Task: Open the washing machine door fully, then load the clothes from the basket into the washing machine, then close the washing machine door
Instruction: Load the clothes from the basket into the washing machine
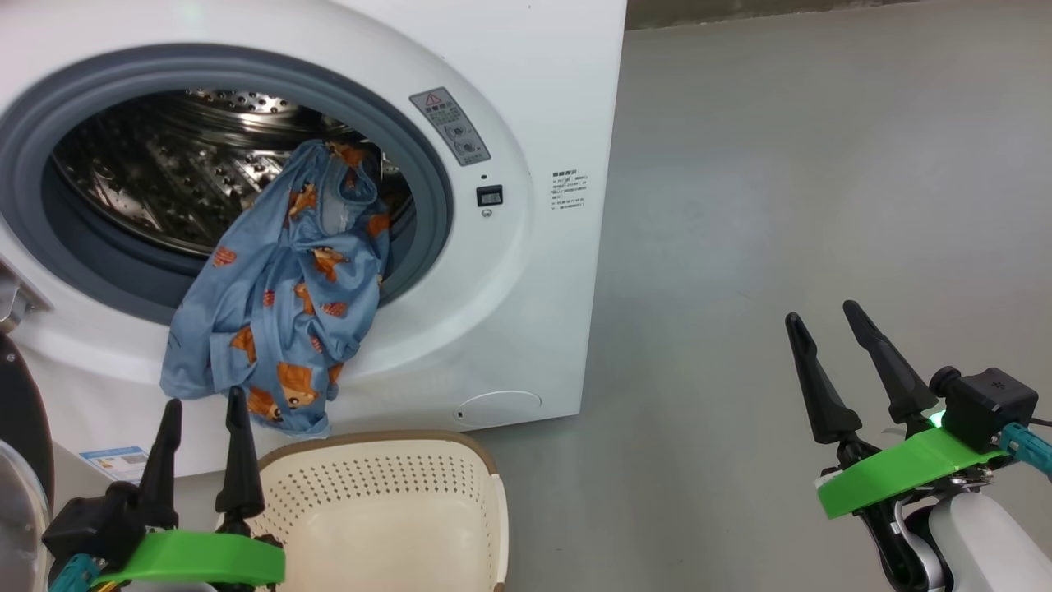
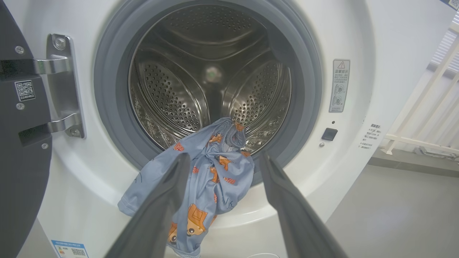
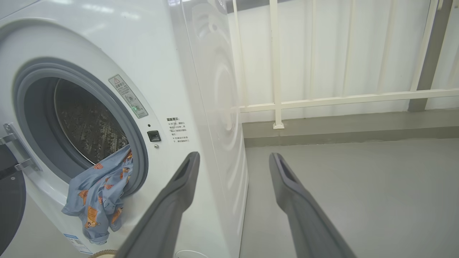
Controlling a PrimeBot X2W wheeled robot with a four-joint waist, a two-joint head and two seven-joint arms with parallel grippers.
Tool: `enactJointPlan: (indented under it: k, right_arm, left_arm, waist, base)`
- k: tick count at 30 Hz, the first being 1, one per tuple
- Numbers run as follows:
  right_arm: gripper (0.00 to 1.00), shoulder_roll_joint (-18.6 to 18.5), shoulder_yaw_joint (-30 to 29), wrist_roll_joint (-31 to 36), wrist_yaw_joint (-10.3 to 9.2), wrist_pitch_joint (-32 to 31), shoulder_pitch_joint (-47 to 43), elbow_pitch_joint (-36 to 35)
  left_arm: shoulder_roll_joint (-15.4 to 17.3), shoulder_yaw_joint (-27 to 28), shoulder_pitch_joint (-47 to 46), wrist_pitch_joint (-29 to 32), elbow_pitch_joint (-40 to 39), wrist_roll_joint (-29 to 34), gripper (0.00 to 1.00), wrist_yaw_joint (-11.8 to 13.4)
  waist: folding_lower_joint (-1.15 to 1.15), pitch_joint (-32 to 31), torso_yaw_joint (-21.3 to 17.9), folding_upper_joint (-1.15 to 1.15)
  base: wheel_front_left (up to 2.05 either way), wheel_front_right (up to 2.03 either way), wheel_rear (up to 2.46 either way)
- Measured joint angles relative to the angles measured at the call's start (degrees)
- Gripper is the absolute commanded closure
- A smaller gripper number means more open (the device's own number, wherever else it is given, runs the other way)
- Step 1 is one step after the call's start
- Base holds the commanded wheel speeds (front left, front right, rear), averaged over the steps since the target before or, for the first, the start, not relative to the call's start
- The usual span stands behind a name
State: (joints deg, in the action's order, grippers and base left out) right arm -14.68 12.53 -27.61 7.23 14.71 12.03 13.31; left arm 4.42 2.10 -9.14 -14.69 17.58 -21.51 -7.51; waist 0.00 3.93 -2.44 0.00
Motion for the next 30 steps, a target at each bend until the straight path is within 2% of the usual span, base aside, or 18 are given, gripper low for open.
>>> enactJointPlan:
  k: [8,14,21,22,30]
  right_arm:
    - [0.0,0.0,0.05,0.0,0.0,0.0,0.02,0.08]
    - [0.0,0.01,0.15,0.0,0.0,0.0,0.13,0.08]
    - [0.0,0.02,0.36,0.0,0.0,0.0,1.38,-0.12]
    - [0.0,0.01,0.36,0.0,0.0,0.0,2.26,-0.53]
    - [0.0,0.2,0.21,0.52,0.0,0.0,5.96,-2.37]
  left_arm:
    - [0.0,-0.23,-0.06,0.03,1.68,-0.07,0.0,0.0]
    - [1.16,-1.49,-2.1,1.89,7.03,-0.55,0.0,-0.01]
    - [3.32,-2.72,-9.42,3.6,18.9,-1.69,0.0,-0.01]
    - [3.89,-3.52,-12.1,3.6,22.58,-2.23,0.0,-0.01]
    - [6.2,-6.25,-23.86,3.22,35.26,-5.04,0.0,-0.01]
  waist:
    - [0.0,0.75,-0.21,0.0]
    - [0.0,2.17,-0.34,0.0]
    - [0.0,5.75,-0.84,0.0]
    - [0.0,7.15,-1.06,0.0]
    - [0.0,14.17,-2.16,0.0]
  base:
    - [0.0,0.0,0.0]
    - [0.0,0.0,0.0]
    - [0.0,0.0,0.0]
    - [0.0,0.0,0.0]
    - [0.0,0.0,0.0]
